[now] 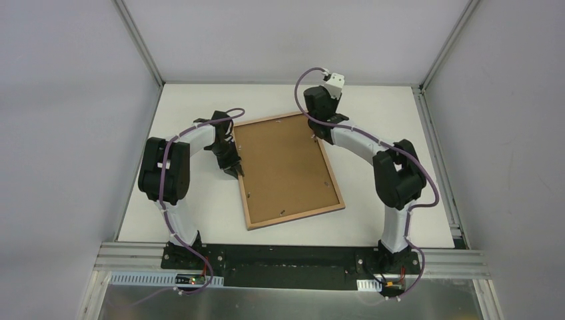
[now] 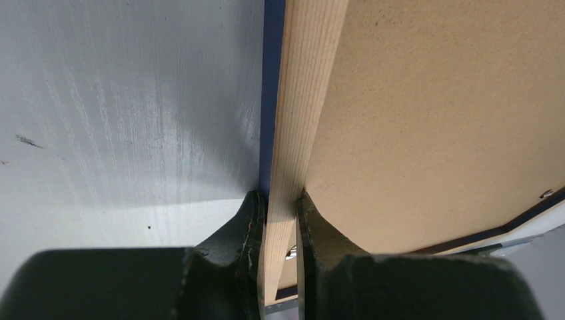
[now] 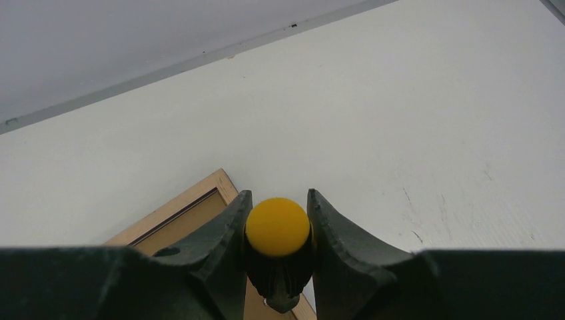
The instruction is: Take the photo out of the frame
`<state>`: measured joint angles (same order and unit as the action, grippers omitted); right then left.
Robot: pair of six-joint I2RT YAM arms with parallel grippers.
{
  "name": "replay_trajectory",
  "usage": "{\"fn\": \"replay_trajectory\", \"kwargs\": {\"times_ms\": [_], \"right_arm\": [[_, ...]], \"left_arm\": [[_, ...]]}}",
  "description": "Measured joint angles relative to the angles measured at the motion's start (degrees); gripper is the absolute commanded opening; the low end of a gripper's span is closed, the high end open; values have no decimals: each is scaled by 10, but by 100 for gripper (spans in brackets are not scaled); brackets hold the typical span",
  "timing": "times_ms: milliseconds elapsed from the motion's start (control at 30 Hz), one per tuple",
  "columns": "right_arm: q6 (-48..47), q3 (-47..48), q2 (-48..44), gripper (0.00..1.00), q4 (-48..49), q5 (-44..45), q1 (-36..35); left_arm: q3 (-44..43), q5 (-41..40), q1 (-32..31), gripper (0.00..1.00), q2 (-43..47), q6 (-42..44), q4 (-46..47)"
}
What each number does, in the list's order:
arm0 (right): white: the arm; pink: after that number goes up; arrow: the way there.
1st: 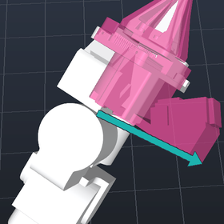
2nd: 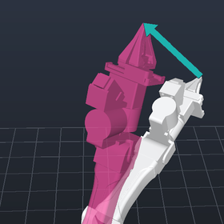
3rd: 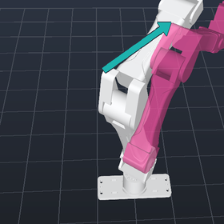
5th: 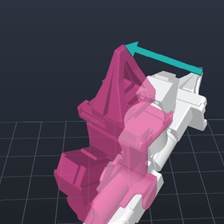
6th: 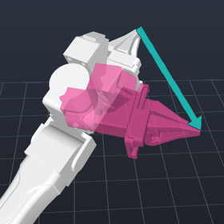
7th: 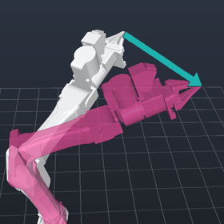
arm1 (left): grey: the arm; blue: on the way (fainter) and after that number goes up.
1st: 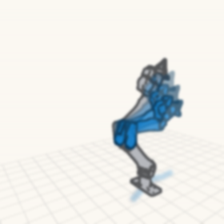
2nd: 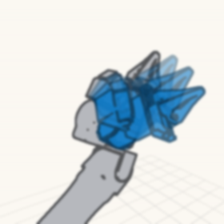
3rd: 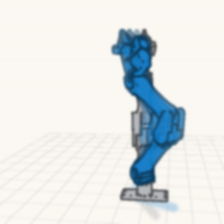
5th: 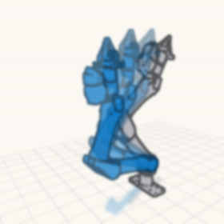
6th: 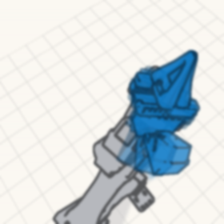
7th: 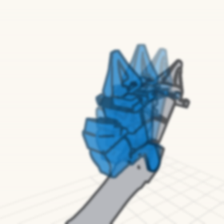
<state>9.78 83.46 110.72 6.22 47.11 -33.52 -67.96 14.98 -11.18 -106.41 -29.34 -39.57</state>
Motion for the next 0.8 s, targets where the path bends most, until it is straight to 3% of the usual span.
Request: {"fn": "replay_trajectory", "kwargs": {"times_ms": [800], "right_arm": [[-85,53,61,0,60,-6,12]], "left_arm": [[-7,0,0,0,-5,2,-9]]}}
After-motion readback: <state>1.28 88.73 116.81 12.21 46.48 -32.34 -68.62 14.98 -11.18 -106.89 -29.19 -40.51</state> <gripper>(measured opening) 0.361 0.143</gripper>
